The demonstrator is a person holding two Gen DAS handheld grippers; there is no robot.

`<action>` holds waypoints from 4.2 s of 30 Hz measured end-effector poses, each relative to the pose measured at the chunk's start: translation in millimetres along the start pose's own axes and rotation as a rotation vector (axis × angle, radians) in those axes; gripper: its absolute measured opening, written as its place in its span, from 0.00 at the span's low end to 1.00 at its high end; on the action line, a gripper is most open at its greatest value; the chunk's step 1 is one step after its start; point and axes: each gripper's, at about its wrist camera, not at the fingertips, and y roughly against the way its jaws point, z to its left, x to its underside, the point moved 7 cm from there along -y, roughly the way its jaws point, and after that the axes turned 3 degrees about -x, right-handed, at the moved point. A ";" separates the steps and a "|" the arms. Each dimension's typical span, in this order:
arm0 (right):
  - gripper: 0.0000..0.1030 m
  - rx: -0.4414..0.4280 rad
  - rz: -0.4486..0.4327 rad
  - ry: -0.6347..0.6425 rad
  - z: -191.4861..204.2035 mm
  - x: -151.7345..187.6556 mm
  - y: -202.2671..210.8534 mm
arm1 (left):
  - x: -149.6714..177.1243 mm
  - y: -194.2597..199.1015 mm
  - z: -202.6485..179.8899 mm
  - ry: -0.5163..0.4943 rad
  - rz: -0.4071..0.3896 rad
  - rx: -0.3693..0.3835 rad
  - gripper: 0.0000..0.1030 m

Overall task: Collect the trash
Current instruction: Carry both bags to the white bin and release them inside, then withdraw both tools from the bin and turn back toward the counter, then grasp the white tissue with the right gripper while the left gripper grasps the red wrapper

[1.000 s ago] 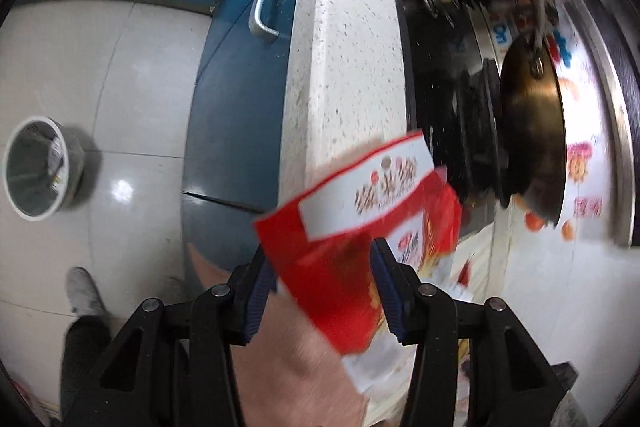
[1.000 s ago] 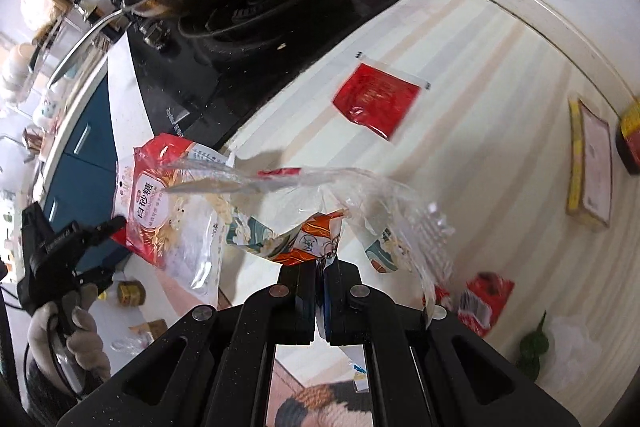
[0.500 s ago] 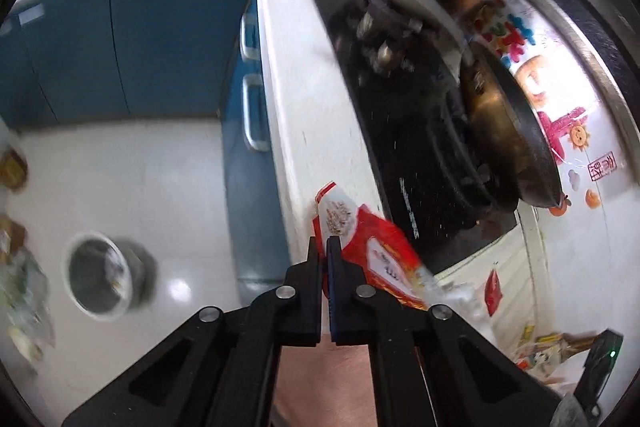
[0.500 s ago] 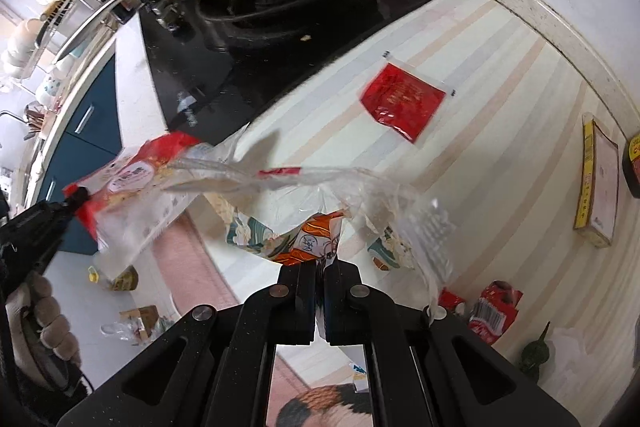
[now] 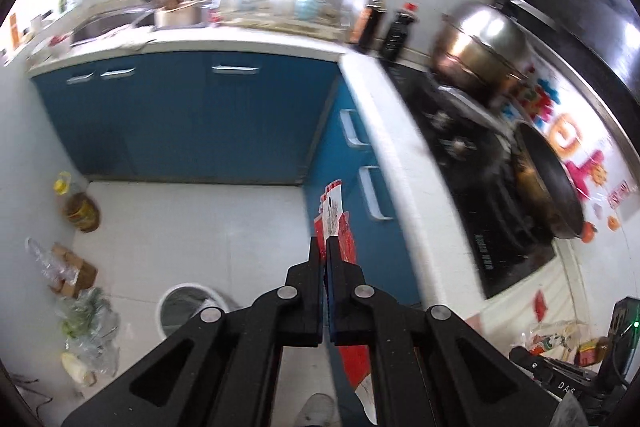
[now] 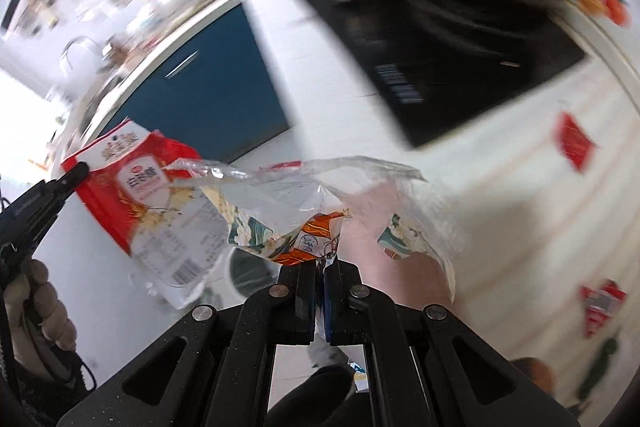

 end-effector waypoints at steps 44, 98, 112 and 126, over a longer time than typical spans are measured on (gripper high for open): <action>0.86 -0.005 0.429 0.259 159.2 208.6 -634.0 | 269.2 -347.6 390.6 0.187 0.344 -0.372 1.00; 1.00 0.005 -0.214 0.025 103.1 79.9 117.6 | 78.9 130.0 23.9 -0.196 0.003 -0.304 1.00; 1.00 0.360 -0.231 -0.605 -248.9 161.8 186.4 | 198.5 24.7 -277.1 -0.704 0.266 -0.073 1.00; 0.17 0.261 -0.191 -0.902 -405.2 213.9 140.3 | 330.4 -42.8 -427.9 -0.853 0.567 0.070 1.00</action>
